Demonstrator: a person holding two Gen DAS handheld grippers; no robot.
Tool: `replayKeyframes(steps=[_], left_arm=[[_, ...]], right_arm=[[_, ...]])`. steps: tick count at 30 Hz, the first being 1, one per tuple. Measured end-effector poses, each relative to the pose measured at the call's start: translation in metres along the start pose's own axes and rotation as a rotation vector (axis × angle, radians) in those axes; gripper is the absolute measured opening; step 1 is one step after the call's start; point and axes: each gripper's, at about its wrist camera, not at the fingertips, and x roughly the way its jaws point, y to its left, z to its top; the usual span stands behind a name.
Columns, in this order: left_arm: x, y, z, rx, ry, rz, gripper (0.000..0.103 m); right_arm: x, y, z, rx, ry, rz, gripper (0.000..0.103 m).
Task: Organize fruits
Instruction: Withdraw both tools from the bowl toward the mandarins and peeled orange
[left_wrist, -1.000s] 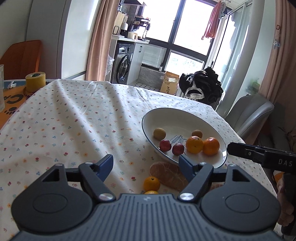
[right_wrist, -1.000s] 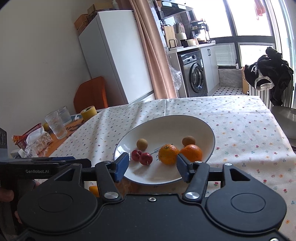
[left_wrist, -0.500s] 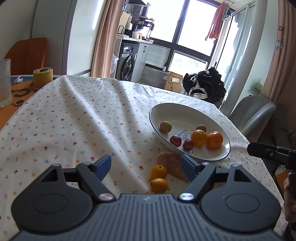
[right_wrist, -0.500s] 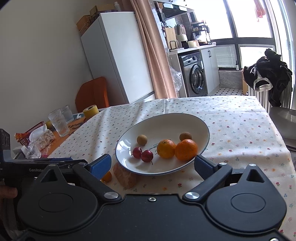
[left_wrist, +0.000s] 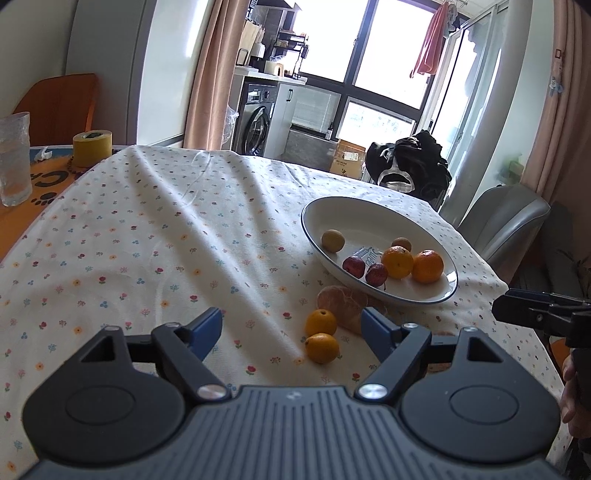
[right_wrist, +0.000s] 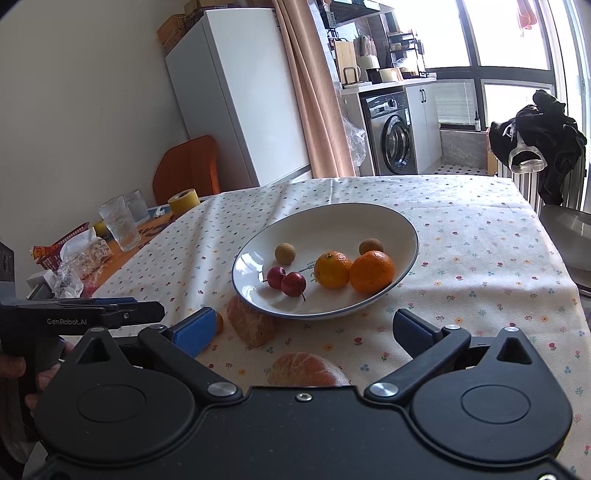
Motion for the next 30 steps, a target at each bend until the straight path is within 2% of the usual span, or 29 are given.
replayKeyframes(steps=[13, 16, 18, 23, 30], left_arm=[[0.002, -0.011, -0.011, 0.047, 0.003, -0.035, 0.080], [0.005, -0.014, -0.012, 0.059, 0.012, -0.044, 0.077], [0.008, -0.017, -0.013, 0.072, 0.014, -0.044, 0.074], [0.016, -0.021, -0.014, 0.078, 0.040, -0.050, 0.058], [0.033, -0.027, -0.014, 0.093, 0.074, -0.049, 0.049]], right_arm=[[-0.001, -0.003, -0.015, -0.039, 0.039, 0.002, 0.103], [-0.001, -0.005, -0.018, -0.040, 0.041, -0.004, 0.103], [0.000, -0.006, -0.020, -0.039, 0.043, 0.001, 0.102], [0.001, -0.009, -0.024, -0.038, 0.057, 0.008, 0.099], [0.005, -0.014, -0.030, -0.028, 0.073, 0.015, 0.090]])
